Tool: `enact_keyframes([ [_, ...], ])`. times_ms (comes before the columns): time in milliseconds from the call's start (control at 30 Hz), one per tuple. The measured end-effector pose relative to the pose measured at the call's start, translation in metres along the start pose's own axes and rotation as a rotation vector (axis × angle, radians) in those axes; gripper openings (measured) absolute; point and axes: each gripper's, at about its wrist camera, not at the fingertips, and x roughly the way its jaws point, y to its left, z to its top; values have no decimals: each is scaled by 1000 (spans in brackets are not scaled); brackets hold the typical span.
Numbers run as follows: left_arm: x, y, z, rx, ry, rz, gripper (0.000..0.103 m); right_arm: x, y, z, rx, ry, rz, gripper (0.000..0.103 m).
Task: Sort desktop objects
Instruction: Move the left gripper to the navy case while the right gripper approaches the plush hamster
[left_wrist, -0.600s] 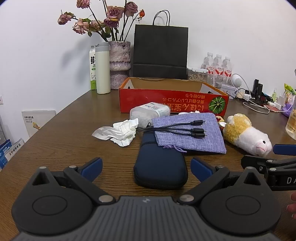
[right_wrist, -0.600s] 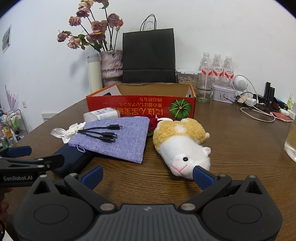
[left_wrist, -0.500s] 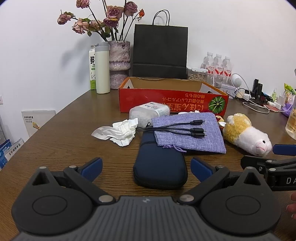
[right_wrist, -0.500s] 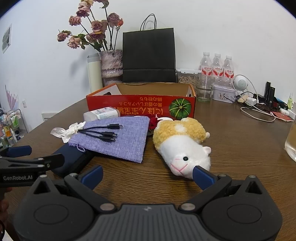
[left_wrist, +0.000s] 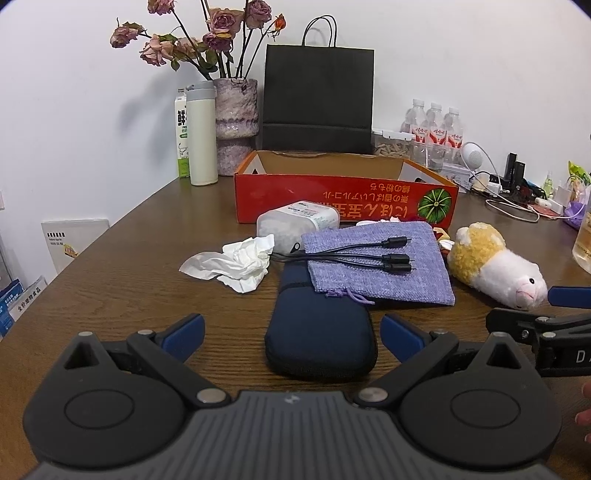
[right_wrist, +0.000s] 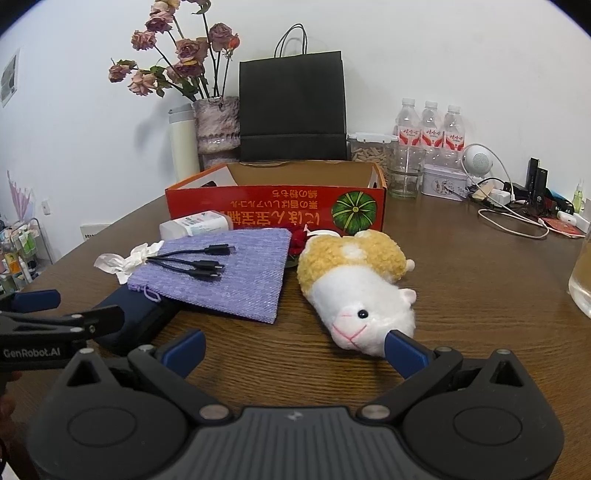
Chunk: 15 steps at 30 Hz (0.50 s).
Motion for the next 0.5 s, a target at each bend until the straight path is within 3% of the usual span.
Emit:
enact_keyframes([
  [267,8,4,9,0,-6,-2,103,6,-7,6,0,-7,-21,103],
  [500,23,1,13,26,36,-13,103,14,-14,13,-11,-15,-50,103],
])
